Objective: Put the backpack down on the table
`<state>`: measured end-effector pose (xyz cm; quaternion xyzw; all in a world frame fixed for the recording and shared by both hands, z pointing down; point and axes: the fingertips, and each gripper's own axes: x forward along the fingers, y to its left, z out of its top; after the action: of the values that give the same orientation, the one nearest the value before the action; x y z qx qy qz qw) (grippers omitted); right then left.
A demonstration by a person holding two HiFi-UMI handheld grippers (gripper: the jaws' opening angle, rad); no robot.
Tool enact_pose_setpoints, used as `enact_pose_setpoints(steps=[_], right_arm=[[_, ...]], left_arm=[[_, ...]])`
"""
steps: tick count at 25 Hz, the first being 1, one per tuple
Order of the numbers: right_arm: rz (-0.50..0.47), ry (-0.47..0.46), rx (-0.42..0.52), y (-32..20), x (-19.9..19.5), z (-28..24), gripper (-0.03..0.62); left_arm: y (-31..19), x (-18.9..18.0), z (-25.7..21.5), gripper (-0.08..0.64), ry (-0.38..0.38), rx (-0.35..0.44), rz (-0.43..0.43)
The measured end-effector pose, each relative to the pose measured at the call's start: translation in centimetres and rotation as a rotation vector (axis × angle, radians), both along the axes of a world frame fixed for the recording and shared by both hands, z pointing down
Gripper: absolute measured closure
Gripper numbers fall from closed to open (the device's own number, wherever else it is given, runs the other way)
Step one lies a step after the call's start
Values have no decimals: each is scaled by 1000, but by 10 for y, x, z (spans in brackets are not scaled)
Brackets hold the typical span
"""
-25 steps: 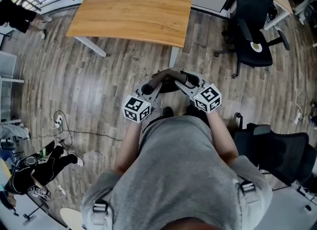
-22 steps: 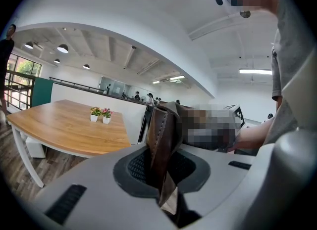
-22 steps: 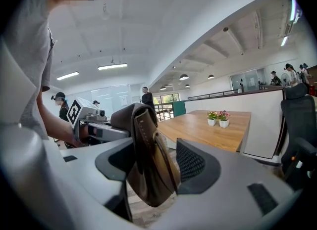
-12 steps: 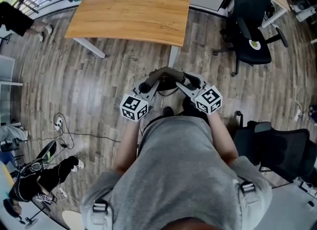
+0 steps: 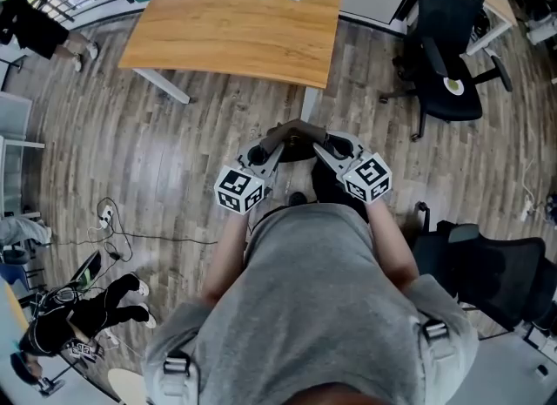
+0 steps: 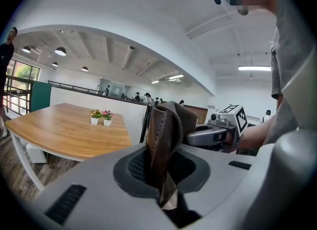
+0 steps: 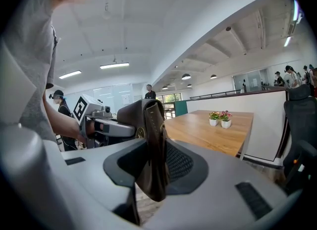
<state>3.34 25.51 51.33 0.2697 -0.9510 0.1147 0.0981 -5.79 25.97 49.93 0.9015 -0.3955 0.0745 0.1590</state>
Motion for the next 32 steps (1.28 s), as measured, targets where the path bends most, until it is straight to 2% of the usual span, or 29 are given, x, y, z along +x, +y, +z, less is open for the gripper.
enact_pose_setpoints(steps=[10,32], right_arm=[[20,-14,6,-38,8,1,491],[43,4,-30,-105,31,10,495]], left_arm=[[-41,8,-1,505,-33,17,27],[-107,33,10,505,-46,-38,46]])
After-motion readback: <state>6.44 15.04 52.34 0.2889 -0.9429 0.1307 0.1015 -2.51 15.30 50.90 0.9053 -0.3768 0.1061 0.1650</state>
